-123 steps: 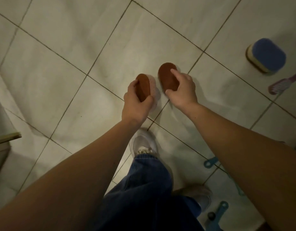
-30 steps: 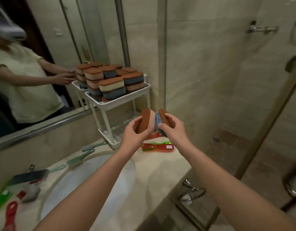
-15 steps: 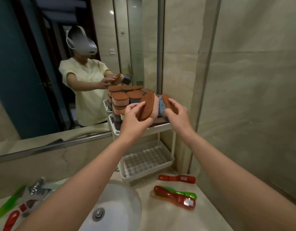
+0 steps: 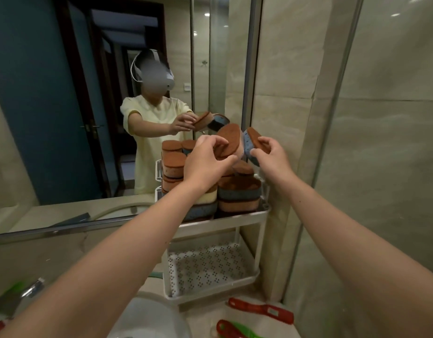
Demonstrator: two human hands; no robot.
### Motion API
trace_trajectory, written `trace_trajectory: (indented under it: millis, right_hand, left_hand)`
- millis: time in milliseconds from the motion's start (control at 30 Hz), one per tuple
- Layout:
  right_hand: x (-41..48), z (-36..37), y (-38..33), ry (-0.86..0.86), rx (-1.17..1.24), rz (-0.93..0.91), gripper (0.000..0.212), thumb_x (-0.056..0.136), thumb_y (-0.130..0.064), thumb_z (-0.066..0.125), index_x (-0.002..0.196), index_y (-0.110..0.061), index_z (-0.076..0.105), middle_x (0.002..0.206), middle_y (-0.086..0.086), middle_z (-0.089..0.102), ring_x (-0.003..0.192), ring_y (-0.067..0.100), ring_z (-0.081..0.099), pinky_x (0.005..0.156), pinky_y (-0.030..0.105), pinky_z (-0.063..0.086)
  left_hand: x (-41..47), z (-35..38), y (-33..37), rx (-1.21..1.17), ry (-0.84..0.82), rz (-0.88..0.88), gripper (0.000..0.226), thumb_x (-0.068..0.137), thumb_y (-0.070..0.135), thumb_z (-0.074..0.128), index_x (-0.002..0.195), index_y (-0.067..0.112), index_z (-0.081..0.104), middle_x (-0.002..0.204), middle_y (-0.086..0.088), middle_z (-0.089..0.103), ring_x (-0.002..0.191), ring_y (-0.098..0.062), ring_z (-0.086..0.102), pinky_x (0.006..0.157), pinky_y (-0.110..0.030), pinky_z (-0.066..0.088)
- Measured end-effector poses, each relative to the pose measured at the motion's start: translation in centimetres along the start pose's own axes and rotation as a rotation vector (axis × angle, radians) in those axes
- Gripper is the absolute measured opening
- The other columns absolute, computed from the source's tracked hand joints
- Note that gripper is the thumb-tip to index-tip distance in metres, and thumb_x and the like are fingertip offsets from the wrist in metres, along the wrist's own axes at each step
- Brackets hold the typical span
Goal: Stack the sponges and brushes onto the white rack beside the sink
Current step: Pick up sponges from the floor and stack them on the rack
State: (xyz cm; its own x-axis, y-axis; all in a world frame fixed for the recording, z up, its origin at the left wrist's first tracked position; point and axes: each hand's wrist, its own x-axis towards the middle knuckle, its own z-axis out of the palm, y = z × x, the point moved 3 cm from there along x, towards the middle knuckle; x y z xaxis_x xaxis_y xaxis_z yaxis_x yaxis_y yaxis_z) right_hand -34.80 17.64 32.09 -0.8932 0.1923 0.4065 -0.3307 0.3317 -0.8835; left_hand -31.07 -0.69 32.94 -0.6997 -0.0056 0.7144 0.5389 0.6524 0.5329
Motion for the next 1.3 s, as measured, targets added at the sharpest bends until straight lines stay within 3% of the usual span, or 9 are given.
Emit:
trace_trajectory:
  millis: [133, 267, 367, 533, 833, 933, 1067, 1200, 1300]
  right_hand:
    - [1.5, 1.2, 2.4, -0.033, -0.035, 0.058, 0.046, 0.088, -0.031, 0.059, 0.133, -0.032, 0.048, 0.136, 0.005, 0.048, 0.116, 0.021, 0.053, 0.097, 0.042, 0.051]
    - [2.8, 2.4, 3.8, -0.066, -0.065, 0.049, 0.045, 0.089, -0.033, 0.059, 0.132, -0.031, 0.048, 0.137, 0.003, 0.048, 0.117, 0.019, 0.052, 0.096, 0.033, 0.048]
    - [3.6, 3.1, 4.1, -0.049, -0.221, -0.003, 0.043, 0.088, -0.030, 0.059, 0.130, -0.027, 0.052, 0.137, 0.004, 0.047, 0.116, 0.020, 0.052, 0.094, 0.029, 0.043]
    - [3.7, 3.6, 4.7, -0.118, -0.414, -0.087, 0.029, 0.091, -0.024, 0.056, 0.120, -0.024, 0.055, 0.136, 0.002, 0.039, 0.103, 0.016, 0.050, 0.091, 0.030, 0.046]
    - [3.6, 4.2, 4.7, -0.080, -0.396, -0.136, 0.014, 0.089, -0.024, 0.059, 0.097, -0.025, 0.048, 0.119, -0.003, 0.040, 0.086, 0.010, 0.046, 0.076, 0.028, 0.038]
    - [3.7, 4.2, 4.9, -0.132, -0.440, -0.096, 0.016, 0.087, -0.024, 0.059, 0.097, -0.025, 0.047, 0.121, -0.002, 0.040, 0.091, 0.014, 0.048, 0.077, 0.030, 0.042]
    - [3.5, 3.8, 4.2, -0.175, -0.502, -0.079, 0.019, 0.084, -0.026, 0.060, 0.099, -0.029, 0.048, 0.123, -0.002, 0.044, 0.110, 0.022, 0.049, 0.093, 0.040, 0.047]
    - [2.3, 3.4, 3.4, -0.137, -0.501, -0.162, 0.029, 0.086, -0.025, 0.056, 0.115, -0.025, 0.055, 0.132, -0.001, 0.047, 0.124, 0.021, 0.042, 0.098, 0.035, 0.040]
    - [0.5, 3.6, 1.7, -0.063, -0.399, -0.264, 0.032, 0.084, -0.021, 0.055, 0.116, -0.026, 0.057, 0.130, -0.003, 0.049, 0.126, 0.017, 0.039, 0.099, 0.032, 0.038]
  left_hand:
    - [1.1, 1.8, -1.1, 0.092, -0.034, 0.021, 0.040, 0.076, 0.051, 0.068, 0.111, 0.035, 0.059, 0.111, 0.016, 0.052, 0.094, 0.000, 0.053, 0.067, -0.016, 0.043]
    - [1.8, 2.8, -2.4, 0.215, -0.028, 0.026, 0.039, 0.077, 0.050, 0.067, 0.111, 0.032, 0.061, 0.111, 0.014, 0.053, 0.093, -0.004, 0.056, 0.068, -0.023, 0.049]
    - [2.2, 3.3, -2.9, 0.309, -0.022, 0.037, 0.037, 0.076, 0.053, 0.067, 0.104, 0.031, 0.063, 0.108, 0.012, 0.055, 0.090, -0.006, 0.058, 0.066, -0.026, 0.051]
    - [2.2, 4.7, -3.4, 0.453, -0.062, 0.074, 0.043, 0.076, 0.061, 0.064, 0.099, 0.025, 0.064, 0.101, 0.008, 0.057, 0.085, -0.011, 0.058, 0.062, -0.027, 0.048]
    - [2.2, 4.9, -3.9, 0.571, -0.048, 0.106, 0.039, 0.075, 0.055, 0.062, 0.095, 0.021, 0.060, 0.098, 0.002, 0.055, 0.097, -0.019, 0.050, 0.067, -0.030, 0.045]
    - [2.2, 5.1, -3.8, 0.610, -0.082, 0.074, 0.041, 0.075, 0.055, 0.062, 0.098, 0.021, 0.058, 0.103, -0.001, 0.054, 0.101, -0.022, 0.048, 0.070, -0.032, 0.042]
    - [2.2, 5.0, -3.8, 0.566, -0.182, -0.001, 0.039, 0.079, 0.055, 0.062, 0.101, 0.022, 0.059, 0.106, 0.000, 0.055, 0.103, -0.021, 0.052, 0.076, -0.035, 0.047]
    - [1.8, 3.8, -3.5, 0.521, -0.208, -0.015, 0.040, 0.083, 0.052, 0.059, 0.110, 0.023, 0.062, 0.109, 0.001, 0.059, 0.103, -0.021, 0.056, 0.085, -0.036, 0.048]
    - [0.8, 2.2, -3.0, 0.422, -0.142, -0.049, 0.037, 0.084, 0.048, 0.059, 0.116, 0.027, 0.061, 0.115, 0.005, 0.059, 0.108, -0.016, 0.054, 0.088, -0.036, 0.048]
